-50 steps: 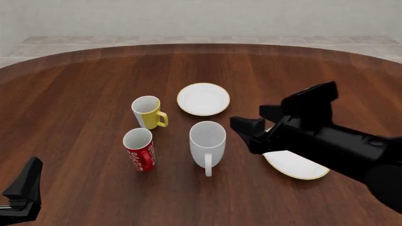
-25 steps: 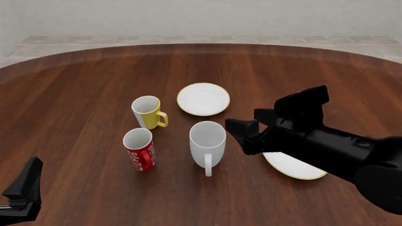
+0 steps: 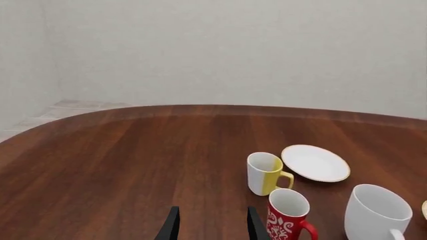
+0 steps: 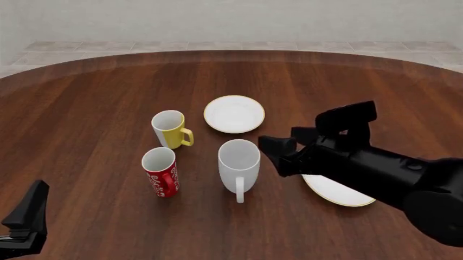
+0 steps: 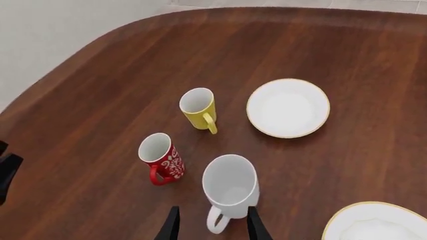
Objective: Put the white mug on the left plate.
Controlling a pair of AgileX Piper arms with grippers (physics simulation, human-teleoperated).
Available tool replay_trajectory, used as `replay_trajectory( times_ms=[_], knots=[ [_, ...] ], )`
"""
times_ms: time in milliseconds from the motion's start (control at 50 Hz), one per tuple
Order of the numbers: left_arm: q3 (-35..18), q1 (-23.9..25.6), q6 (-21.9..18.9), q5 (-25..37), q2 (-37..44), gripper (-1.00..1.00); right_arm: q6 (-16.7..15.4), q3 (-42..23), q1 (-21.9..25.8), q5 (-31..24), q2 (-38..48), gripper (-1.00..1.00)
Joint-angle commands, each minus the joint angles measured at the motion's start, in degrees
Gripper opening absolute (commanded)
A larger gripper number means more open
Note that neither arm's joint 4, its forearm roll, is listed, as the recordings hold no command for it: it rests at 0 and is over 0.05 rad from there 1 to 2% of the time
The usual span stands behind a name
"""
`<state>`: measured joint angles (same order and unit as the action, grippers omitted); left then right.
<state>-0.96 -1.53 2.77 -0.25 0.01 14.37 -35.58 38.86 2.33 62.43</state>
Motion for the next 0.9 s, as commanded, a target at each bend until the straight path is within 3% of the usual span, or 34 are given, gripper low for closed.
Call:
replay_trajectory(
  times_ms=[20,340,900],
  knots=[
    [-0.1,0.1,0.2,0.0,0.0,1.00,2.0,0.6,-0.1,0.8,0.5,1.00],
    [-0.4,0.2,0.7,0.0,0.0,1.00,4.0,1.8,-0.3,2.1,2.6,1.00],
    [-0.7,0.0,1.2,0.1,0.0,1.00,3.0,2.0,-0.2,4.6,6.0,1.00]
  ],
)
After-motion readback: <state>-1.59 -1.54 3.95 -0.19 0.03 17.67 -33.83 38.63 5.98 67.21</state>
